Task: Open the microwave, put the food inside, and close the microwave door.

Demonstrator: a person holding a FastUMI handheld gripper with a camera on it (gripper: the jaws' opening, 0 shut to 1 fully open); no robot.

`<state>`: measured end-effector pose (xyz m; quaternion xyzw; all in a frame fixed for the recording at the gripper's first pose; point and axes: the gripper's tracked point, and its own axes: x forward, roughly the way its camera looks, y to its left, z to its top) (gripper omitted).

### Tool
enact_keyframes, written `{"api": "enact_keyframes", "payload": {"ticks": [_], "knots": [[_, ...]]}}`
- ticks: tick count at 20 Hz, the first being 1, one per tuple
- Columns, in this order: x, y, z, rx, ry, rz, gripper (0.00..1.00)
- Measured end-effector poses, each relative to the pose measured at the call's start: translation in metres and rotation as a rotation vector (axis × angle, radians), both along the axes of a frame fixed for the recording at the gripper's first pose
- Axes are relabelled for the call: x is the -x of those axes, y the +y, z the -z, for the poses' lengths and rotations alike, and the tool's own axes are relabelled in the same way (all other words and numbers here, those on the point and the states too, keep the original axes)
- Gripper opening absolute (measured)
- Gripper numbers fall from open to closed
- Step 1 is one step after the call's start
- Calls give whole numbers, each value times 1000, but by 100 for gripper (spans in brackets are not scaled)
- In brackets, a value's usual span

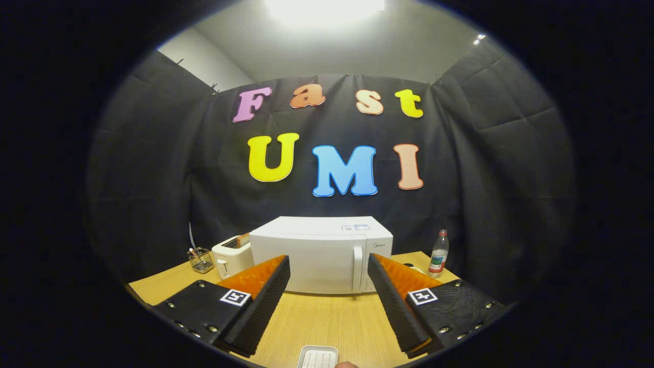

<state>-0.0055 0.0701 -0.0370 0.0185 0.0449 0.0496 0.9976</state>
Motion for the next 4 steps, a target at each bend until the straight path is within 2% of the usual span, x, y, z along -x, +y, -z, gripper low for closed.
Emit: {"api": "enact_keyframes", "payload": {"ticks": [4], "knots": [[15, -3, -11, -31, -7, 7, 97]]}}
